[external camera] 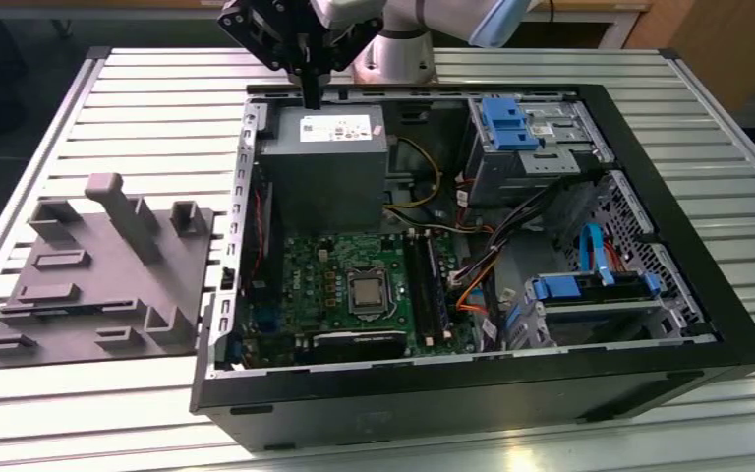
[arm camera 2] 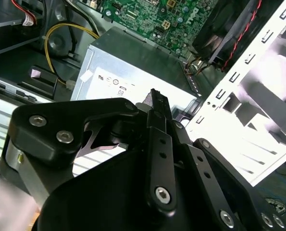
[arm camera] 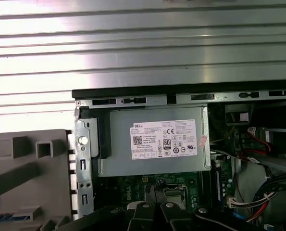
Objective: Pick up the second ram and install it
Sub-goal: 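Reach for the second ram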
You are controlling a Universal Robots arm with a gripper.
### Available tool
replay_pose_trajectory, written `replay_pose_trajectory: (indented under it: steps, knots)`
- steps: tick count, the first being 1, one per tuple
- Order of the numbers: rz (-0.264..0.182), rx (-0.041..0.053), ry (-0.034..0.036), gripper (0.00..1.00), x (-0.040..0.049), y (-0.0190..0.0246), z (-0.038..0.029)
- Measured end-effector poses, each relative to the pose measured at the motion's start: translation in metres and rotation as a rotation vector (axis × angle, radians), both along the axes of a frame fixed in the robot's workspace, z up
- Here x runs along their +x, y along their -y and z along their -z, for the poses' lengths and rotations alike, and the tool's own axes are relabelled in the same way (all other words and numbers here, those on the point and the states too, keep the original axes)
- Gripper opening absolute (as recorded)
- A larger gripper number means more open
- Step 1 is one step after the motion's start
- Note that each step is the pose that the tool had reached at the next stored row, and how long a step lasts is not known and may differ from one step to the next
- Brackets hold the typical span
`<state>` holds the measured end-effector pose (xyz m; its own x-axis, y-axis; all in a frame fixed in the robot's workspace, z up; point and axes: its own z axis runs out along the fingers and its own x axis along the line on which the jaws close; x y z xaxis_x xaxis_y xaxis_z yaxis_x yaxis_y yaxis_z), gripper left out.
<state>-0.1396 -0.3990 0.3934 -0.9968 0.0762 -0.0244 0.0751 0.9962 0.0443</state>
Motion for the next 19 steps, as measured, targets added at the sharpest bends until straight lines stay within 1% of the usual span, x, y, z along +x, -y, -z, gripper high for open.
replay_pose_trajectory:
  steps: [19]
  knots:
    - [0.000,0.0001,0.0000,0.11,-0.0175,0.0000,0.0000]
